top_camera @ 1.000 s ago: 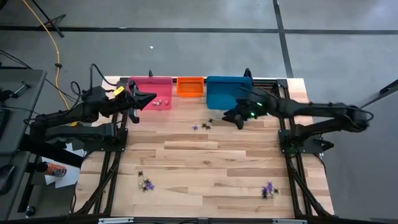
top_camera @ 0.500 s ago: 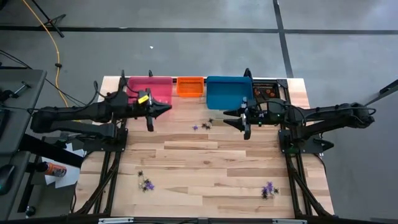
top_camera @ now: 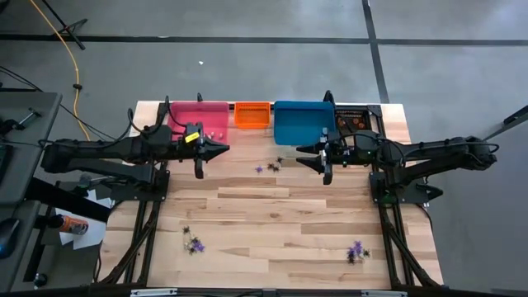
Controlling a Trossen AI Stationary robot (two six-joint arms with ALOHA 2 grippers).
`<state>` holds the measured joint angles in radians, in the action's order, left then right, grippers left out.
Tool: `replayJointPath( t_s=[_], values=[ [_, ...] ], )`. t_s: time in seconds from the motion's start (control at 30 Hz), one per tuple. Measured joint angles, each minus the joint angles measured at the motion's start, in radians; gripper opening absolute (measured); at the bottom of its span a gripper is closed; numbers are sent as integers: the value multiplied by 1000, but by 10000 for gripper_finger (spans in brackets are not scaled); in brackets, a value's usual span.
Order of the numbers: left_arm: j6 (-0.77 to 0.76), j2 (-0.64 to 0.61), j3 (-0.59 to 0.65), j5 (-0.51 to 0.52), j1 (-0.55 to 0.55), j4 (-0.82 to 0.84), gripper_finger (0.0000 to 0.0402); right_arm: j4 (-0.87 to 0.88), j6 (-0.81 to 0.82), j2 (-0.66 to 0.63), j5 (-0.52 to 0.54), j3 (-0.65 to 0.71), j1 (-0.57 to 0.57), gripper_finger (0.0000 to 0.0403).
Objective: Sort Halloween decoration
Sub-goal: Put the white skull toy into the pink bin
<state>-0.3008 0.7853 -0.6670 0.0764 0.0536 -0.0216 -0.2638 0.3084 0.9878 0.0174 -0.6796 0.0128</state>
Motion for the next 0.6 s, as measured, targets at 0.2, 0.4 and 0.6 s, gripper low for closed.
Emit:
replayJointPath(
  t_s=[0.2, 0.4, 0.6],
  values=[
    [-28, 15, -123, 5, -131, 295, 1, 0, -21, 1, 0, 0, 0, 172],
    [-132, 83, -288, 49, -357, 671, 1, 31, -80, 2, 39, 0, 0, 50],
    [-326, 219, -317, -30, -621, 823, 1, 101, -95, 2, 43, 0, 25, 19]
  ],
)
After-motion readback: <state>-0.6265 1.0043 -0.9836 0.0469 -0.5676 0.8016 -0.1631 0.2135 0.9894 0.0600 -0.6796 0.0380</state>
